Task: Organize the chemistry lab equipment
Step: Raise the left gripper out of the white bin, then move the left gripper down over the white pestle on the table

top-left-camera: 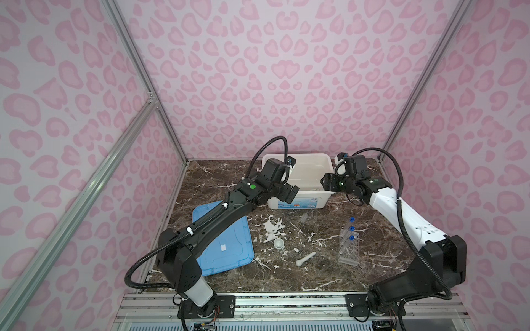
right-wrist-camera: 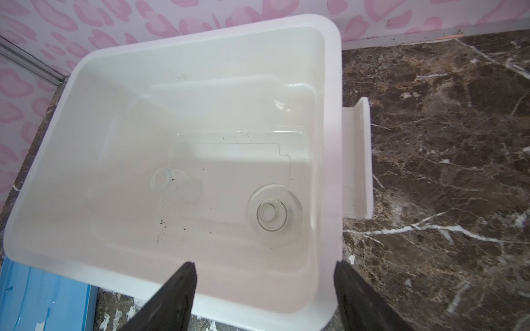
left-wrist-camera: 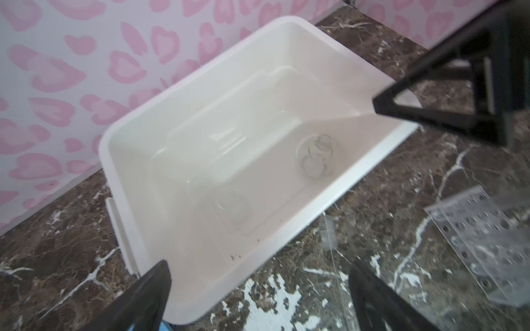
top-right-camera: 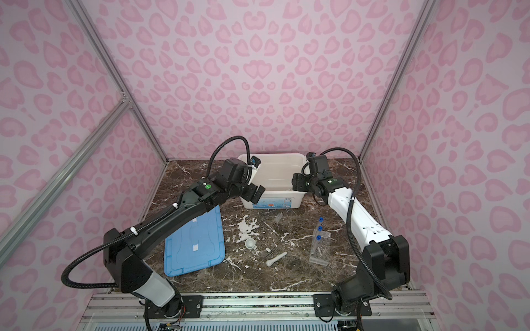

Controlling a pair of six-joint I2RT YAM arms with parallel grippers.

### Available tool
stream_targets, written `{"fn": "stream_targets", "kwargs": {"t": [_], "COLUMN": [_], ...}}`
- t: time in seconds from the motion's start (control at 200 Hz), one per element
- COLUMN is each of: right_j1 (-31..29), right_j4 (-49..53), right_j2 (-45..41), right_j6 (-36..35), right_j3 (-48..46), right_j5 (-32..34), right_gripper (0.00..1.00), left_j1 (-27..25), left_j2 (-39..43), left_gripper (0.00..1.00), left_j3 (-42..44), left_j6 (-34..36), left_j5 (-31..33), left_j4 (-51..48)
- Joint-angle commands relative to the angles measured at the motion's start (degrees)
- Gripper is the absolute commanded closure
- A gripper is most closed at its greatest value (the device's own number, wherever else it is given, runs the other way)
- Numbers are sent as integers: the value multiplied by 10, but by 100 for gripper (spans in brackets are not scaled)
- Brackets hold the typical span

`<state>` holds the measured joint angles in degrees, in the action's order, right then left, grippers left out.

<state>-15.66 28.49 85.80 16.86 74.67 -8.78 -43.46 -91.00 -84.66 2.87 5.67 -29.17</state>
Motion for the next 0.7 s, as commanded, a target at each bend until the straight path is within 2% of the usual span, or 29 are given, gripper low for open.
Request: {"fn": "stream_targets", "kwargs": {"t": [0.0, 0.27, 0.515, 0.695], "right_j1": [6, 21, 23, 26], "right_j4": [-11, -8, -8, -5], "right_j2": [-6, -21, -24, -31], "right_j6": [-7, -7, -7, -9], "right_j3": [-5, -15, -18, -23], "right_j5": [9, 12, 11, 12], "right_gripper": [23, 22, 22, 22], "left_j1": [-25, -127, -208, -230], "left_j2": [31, 53, -6, -63], "left_gripper": [2, 1, 13, 26], "left_j3": [49, 184, 182, 157], "left_j6": [34, 41, 17, 13], "left_j5": [-39, -54, -71, -81], "left_j4": [17, 41, 41, 22]}}
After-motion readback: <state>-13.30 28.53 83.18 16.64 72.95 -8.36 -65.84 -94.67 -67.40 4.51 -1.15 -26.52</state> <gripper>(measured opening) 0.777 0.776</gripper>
